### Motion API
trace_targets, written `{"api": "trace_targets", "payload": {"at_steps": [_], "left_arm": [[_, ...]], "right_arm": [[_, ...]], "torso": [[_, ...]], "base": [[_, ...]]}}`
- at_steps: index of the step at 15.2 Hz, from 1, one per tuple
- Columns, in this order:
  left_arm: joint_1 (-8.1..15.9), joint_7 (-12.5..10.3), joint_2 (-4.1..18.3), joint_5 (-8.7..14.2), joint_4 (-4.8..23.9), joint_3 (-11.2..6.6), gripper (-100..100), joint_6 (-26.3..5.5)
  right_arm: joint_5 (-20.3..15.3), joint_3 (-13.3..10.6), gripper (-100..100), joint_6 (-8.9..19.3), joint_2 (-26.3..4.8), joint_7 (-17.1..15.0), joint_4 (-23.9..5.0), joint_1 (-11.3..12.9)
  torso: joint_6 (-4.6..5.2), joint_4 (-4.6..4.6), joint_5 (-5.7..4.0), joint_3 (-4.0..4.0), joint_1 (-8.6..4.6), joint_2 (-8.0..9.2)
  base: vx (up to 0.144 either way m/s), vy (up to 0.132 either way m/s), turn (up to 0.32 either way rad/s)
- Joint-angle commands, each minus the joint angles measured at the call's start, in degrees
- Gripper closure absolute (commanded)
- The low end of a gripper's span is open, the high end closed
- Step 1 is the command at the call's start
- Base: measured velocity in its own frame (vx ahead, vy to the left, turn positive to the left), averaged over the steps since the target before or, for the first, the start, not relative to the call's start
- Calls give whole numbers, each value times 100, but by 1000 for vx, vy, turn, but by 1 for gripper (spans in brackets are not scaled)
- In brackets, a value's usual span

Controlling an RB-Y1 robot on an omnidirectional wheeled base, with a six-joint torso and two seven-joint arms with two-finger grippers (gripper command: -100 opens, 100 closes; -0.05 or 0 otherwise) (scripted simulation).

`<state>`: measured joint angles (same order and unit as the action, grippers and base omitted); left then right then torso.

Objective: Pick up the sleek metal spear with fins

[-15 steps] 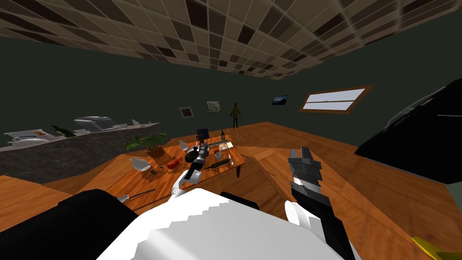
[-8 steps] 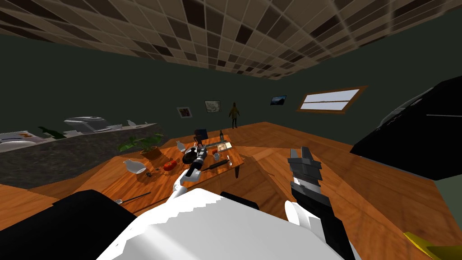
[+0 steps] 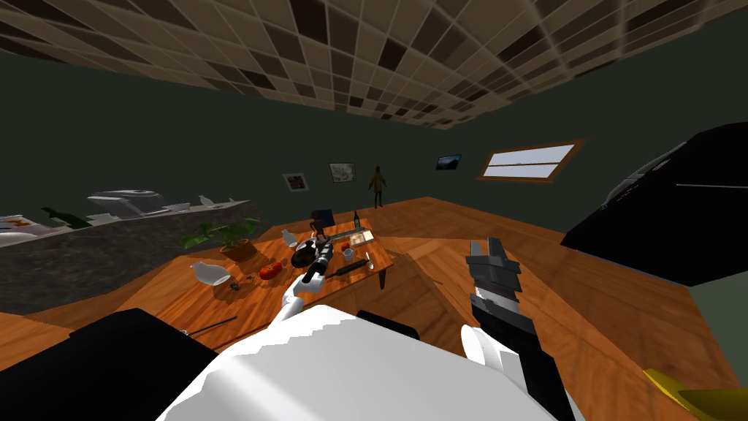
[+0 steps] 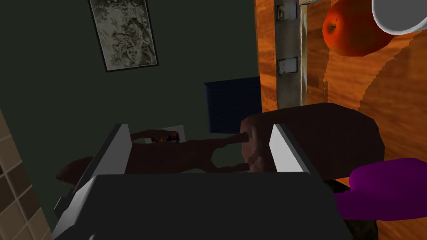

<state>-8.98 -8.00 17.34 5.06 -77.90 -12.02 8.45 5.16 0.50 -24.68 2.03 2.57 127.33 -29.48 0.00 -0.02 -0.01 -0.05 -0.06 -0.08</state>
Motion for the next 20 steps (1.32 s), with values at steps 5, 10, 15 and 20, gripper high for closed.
{"api": "trace_targets", "payload": {"at_steps": [5, 10, 15, 20], "left_arm": [[380, -39, 91, 87, 715, -183, -100, -483], [538, -51, 111, 121, 1232, -262, -100, -674], [848, -76, 138, 187, 1868, -416, -100, -1048], [1000, -89, 146, 219, 2270, -492, -100, -1231]], "right_arm": [[0, 0, 0, 0, 0, 0, 0, 0], [0, 0, 0, 0, 0, 0, 0, 0], [0, 0, 0, 0, 0, 0, 0, 0], [0, 0, 0, 0, 0, 0, 0, 0]], "torso": [[0, 0, 0, -1, -1, -2], [0, -1, 0, -2, -3, -3], [1, 0, -1, -1, -2, -2], [-1, 0, -1, 0, -1, 0]], "base": [[21, -18, -28], [22, -18, -32], [19, -18, -36], [17, -13, -23]]}}
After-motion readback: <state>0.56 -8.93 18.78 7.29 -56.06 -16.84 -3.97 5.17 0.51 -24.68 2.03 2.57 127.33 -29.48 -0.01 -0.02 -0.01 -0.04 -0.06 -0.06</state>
